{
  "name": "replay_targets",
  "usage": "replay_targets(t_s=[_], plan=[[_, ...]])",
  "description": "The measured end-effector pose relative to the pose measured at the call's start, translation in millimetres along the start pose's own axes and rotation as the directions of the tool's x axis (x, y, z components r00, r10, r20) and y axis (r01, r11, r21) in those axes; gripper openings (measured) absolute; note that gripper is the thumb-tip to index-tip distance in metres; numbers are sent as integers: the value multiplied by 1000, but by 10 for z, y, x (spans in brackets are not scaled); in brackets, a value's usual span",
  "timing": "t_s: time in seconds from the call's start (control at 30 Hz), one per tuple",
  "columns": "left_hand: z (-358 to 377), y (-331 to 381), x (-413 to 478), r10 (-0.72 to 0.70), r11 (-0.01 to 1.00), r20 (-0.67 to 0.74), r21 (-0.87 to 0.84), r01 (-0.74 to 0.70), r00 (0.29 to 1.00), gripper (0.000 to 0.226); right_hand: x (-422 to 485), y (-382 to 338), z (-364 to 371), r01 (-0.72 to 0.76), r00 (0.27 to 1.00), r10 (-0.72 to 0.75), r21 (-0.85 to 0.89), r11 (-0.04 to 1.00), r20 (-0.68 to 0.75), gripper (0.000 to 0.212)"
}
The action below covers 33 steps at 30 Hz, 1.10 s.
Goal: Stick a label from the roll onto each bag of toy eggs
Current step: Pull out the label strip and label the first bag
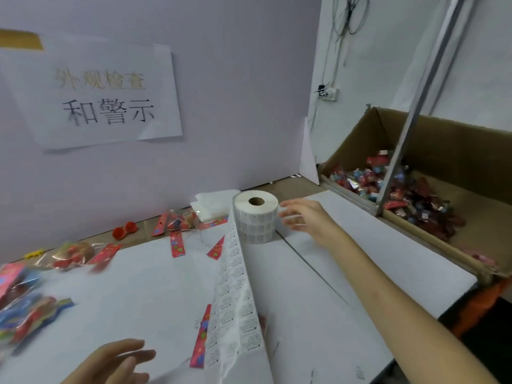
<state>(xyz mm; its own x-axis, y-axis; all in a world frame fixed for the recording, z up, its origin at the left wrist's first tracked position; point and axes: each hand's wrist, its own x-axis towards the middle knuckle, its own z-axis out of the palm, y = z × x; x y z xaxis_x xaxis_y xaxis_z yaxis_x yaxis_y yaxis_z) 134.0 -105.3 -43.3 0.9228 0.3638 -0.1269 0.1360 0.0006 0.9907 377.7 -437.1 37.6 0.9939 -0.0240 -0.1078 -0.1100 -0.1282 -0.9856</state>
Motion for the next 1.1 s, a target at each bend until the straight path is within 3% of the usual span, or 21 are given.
replay_targets(t_s=[0.1,0.2,0.3,0.4,0.53,0.67,0.8,0.93,1.03,1.1], plan=[[-188,65,-14,47,980,10,194,-48,999,14,-310,18,424,88,984,-76,-69,994,163,19],[-336,84,4,168,934,-1,321,-159,986,15,-613,-32,835,202,908,-128,-149,968,399,19],[-499,-10,161,451,673,-69,681,-289,890,22,-863,-129,1240,353,787,-158,-226,908,596,18],[-707,-32,425,515,431,-99,888,-158,852,43,-994,-185,1641,490,719,-194,-288,823,667,16],[-1076,-5,815,372,302,-191,950,76,908,70,-1094,-179,2027,541,663,-216,-260,800,717,17],[-1303,-7,1077,280,321,-231,937,135,932,65,-1160,-91,2193,556,598,-238,-182,811,765,17],[-1283,5,1122,403,331,-229,939,93,886,43,-1161,74,2170,492,626,-246,-130,861,740,19],[-1045,65,1030,576,452,-209,887,-94,790,28,-1102,212,2097,423,683,-254,-88,902,684,19],[-759,118,893,679,510,-155,803,-308,718,37,-1041,284,2074,340,765,-261,-25,940,589,22],[-574,135,796,697,559,-123,710,-428,707,41,-1020,330,2067,330,792,-281,8,944,542,32]])
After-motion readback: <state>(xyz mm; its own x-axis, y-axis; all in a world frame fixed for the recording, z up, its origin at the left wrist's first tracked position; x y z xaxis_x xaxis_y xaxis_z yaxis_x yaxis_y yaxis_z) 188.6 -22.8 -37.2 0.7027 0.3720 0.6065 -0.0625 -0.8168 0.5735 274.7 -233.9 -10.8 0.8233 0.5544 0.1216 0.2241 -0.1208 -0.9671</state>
